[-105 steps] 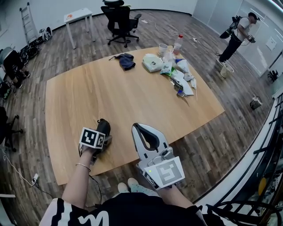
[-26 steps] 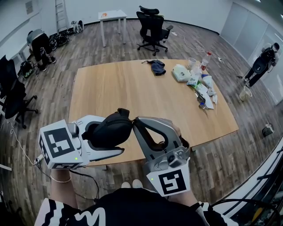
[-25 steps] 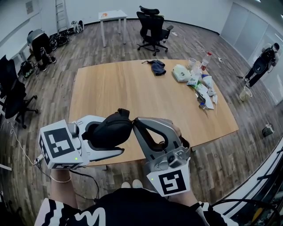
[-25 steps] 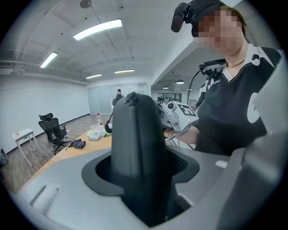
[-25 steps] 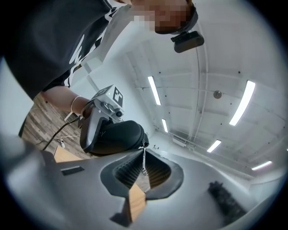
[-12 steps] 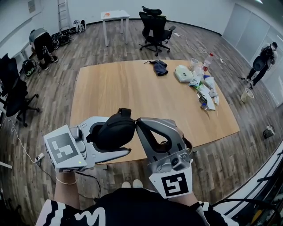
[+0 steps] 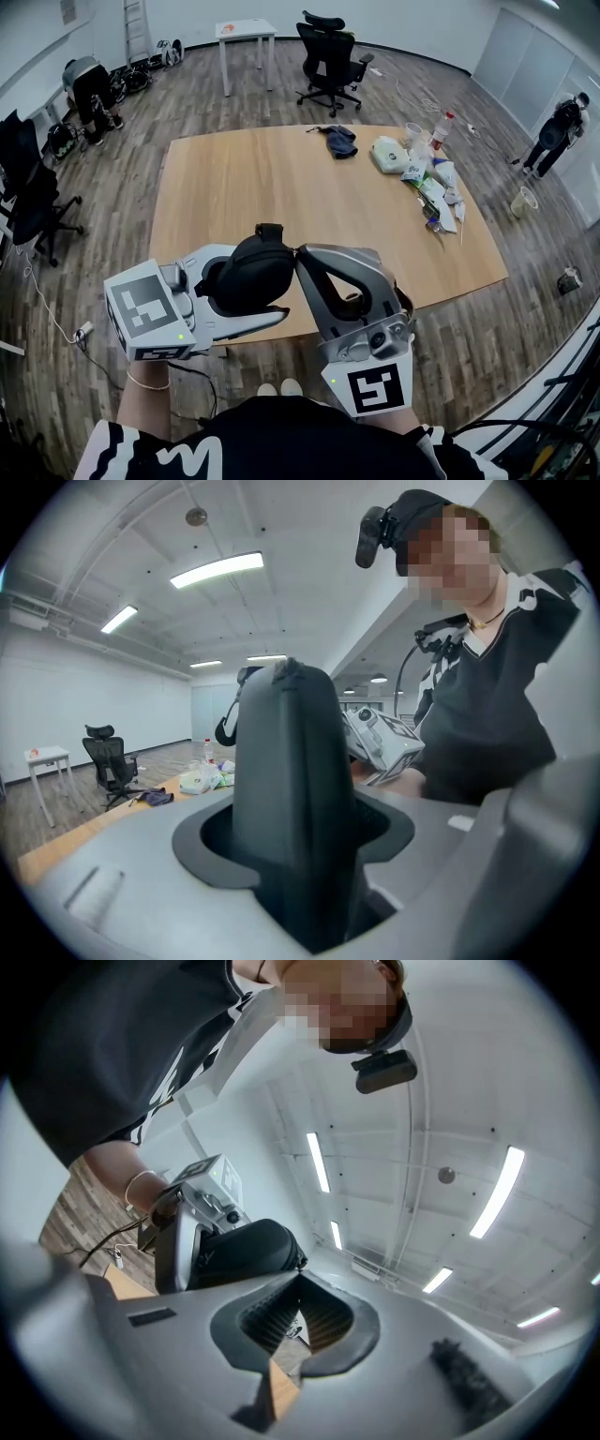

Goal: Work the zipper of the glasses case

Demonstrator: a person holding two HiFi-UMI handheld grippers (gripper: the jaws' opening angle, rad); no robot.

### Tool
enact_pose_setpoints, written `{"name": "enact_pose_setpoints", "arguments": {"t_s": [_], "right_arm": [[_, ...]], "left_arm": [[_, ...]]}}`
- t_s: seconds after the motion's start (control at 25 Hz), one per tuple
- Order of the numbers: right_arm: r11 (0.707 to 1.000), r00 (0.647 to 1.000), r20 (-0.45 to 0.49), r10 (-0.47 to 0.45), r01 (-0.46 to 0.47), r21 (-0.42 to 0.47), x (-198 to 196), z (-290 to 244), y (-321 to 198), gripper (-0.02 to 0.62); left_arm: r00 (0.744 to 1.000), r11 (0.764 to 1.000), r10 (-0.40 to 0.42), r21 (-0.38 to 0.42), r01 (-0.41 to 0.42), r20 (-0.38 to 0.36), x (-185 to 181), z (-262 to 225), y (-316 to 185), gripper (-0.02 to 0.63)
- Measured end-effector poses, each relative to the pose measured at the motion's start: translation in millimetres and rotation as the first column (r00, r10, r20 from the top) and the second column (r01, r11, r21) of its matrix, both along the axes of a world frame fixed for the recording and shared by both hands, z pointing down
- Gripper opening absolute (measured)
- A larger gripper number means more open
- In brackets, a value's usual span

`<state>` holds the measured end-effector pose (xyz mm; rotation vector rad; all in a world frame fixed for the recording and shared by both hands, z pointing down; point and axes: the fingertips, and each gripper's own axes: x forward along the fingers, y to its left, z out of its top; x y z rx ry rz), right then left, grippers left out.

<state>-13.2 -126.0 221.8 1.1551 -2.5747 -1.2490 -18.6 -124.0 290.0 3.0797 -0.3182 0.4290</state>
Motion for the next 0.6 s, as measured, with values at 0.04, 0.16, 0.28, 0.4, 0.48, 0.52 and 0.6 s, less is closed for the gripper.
{"name": "enact_pose_setpoints", "arguments": {"t_s": [0.04,0.16,0.28,0.4,0.48,0.52,0.6], "right_arm": [[1.0,1.0,-0.01,0.01,-0.01,0.002,0,1,-1,0.006],[1.0,0.999,-0.028,0.024,-0.024,0.002,0,2,-2,0.006],[0.999,0.999,-0.039,0.031,-0.031,-0.003,1,5,-3,0.006],[0.999,0.999,-0.042,0.031,-0.031,-0.007,0,7,-3,0.006],[0.999,0.999,-0.039,0.03,-0.031,-0.009,0,8,-3,0.006],[1.0,0.999,-0.038,0.029,-0.029,-0.011,0,9,-4,0.006],[1.0,0.999,-0.034,0.025,-0.025,-0.018,-1,12,-4,0.006]], "left_arm": [[1.0,1.0,0.003,-0.016,-0.003,-0.012,1,1,0,0.267],[1.0,0.999,0.0,-0.04,-0.001,-0.027,1,1,1,0.265],[0.999,0.999,-0.002,-0.049,0.0,-0.043,2,-1,1,0.265],[0.998,0.998,0.003,-0.064,-0.007,-0.062,1,-2,2,0.267],[0.997,0.997,0.005,-0.072,-0.011,-0.079,1,-3,3,0.267],[0.995,0.997,0.007,-0.081,-0.014,-0.095,1,-5,3,0.267],[0.992,0.996,0.005,-0.093,-0.017,-0.125,0,-9,2,0.267]]}}
